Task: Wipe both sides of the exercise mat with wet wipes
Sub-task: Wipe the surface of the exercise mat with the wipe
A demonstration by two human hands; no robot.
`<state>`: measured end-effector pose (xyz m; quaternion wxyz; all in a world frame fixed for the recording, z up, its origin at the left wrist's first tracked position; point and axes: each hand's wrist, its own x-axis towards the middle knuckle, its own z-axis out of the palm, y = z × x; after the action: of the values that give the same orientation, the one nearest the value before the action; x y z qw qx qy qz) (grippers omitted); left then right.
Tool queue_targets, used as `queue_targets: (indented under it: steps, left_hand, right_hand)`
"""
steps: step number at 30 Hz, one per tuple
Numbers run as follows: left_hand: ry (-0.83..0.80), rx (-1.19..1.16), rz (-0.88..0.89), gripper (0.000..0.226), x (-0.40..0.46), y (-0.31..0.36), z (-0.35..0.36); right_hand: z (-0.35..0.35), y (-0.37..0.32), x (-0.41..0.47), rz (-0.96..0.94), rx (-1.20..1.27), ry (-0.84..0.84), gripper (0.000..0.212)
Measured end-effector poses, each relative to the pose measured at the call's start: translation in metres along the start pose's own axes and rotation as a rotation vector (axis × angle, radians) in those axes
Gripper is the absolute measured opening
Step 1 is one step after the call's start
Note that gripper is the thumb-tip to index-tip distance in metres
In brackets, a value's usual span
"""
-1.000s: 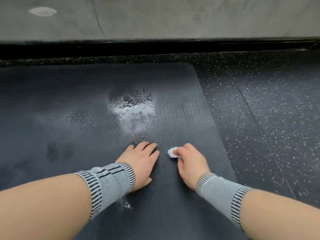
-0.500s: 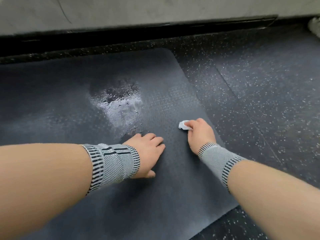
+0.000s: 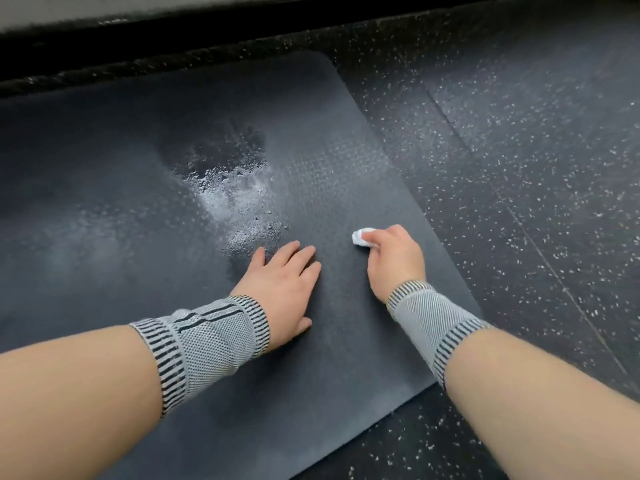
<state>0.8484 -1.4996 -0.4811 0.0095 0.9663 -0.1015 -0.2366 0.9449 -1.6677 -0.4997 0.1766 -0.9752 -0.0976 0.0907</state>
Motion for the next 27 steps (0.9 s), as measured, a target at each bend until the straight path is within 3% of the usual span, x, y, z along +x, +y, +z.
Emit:
queue_targets:
  steps: [2, 4, 6, 7, 10, 13, 18, 21, 25, 27]
  left_hand:
    - [0.017, -0.004, 0.011, 0.081, -0.002, 0.003, 0.002]
    - [0.021, -0.015, 0.023, 0.076, -0.002, 0.005, 0.001]
    - [0.011, -0.009, 0.042, 0.073, -0.002, 0.008, 0.000]
    - [0.004, -0.001, 0.056, 0.071, -0.002, 0.010, 0.000]
    - [-0.016, 0.017, 0.099, 0.071, -0.006, 0.015, 0.001]
    - [-0.073, 0.021, 0.129, 0.083, -0.013, 0.020, 0.003]
    - [-0.098, 0.040, 0.134, 0.093, -0.020, 0.024, 0.007]
    - [-0.081, 0.039, 0.162, 0.088, -0.021, 0.028, 0.007]
    - [-0.080, 0.046, 0.221, 0.086, -0.026, 0.036, 0.011]
    - [-0.110, 0.054, 0.231, 0.088, -0.029, 0.038, 0.014]
  right_hand:
    - [0.005, -0.001, -0.047, -0.175, 0.031, -0.030, 0.029]
    - [-0.002, 0.007, -0.095, -0.342, 0.059, -0.179, 0.030]
    - [-0.012, 0.019, -0.110, -0.375, 0.067, -0.336, 0.037]
    - [-0.016, 0.023, -0.102, -0.354, 0.070, -0.324, 0.036]
    - [-0.016, 0.026, -0.052, -0.143, 0.024, -0.038, 0.032]
    - [-0.002, 0.022, -0.045, -0.021, 0.006, -0.031, 0.030]
    - [-0.002, 0.033, -0.144, -0.285, 0.074, -0.121, 0.024]
    - [-0.014, 0.044, -0.142, -0.362, 0.062, -0.185, 0.026]
    - [-0.009, 0.048, -0.095, 0.020, 0.052, 0.035, 0.026]
    - [0.003, 0.039, -0.113, 0.073, 0.020, 0.043, 0.029]
